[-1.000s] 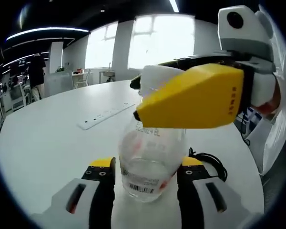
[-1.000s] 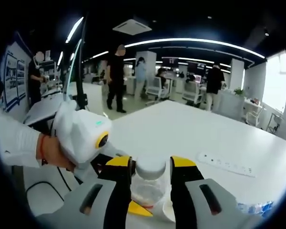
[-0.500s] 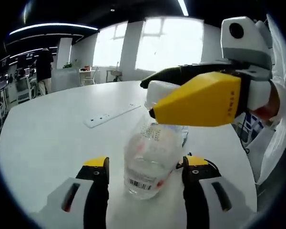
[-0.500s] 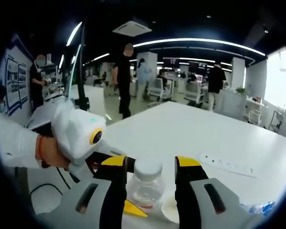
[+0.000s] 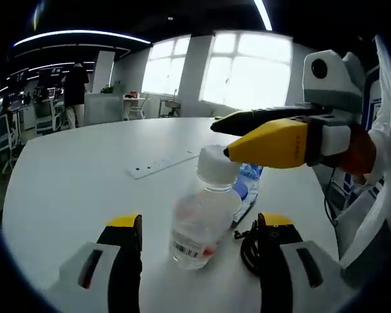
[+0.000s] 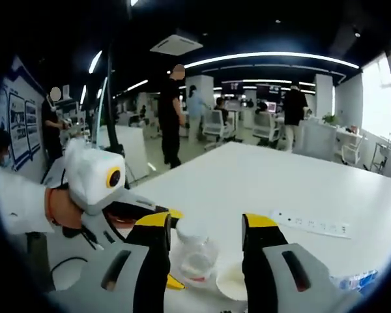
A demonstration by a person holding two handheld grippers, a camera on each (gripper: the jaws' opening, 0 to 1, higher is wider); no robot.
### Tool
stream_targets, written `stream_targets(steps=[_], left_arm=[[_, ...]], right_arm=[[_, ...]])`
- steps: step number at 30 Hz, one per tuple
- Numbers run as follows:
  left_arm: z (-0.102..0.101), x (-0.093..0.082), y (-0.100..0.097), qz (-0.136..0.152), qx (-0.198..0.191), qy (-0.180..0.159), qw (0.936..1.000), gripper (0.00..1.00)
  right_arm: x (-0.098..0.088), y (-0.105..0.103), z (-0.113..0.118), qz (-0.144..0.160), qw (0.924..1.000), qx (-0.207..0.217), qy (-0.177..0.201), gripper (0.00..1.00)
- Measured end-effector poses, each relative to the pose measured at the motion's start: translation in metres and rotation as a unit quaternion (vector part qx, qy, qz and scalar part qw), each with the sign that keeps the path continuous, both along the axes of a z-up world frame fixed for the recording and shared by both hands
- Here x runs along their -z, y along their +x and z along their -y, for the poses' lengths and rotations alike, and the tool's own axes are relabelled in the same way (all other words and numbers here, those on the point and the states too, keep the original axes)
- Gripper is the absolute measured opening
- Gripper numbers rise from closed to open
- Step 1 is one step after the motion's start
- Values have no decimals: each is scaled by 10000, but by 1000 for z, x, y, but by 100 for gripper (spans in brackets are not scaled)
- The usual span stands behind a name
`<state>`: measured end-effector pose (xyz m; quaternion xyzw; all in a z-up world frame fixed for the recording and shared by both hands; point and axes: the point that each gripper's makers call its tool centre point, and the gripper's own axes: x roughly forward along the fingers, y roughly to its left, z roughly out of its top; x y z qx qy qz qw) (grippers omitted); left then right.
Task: Arrange the tabletop items into an orderly group along one side of the table until the central work area is clear of visible clutter.
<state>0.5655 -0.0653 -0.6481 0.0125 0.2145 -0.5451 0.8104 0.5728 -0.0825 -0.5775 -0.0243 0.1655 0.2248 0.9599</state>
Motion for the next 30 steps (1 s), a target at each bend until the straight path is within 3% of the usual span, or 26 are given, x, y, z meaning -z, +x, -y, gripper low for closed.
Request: stream_targets(steps=[13, 23, 30], left_arm=[[-11, -29, -13, 49, -377, -5, 9993, 78], [-15, -56, -33, 138, -632, -28, 9979, 81], [-19, -65, -43, 114, -854, -55, 9963, 82]], right_arm=[[-15, -13, 28, 71, 9998, 105, 150, 45], [-28, -32, 67, 148, 9995, 271, 118, 45], [-22, -49, 95, 75, 9991, 413, -22, 45]])
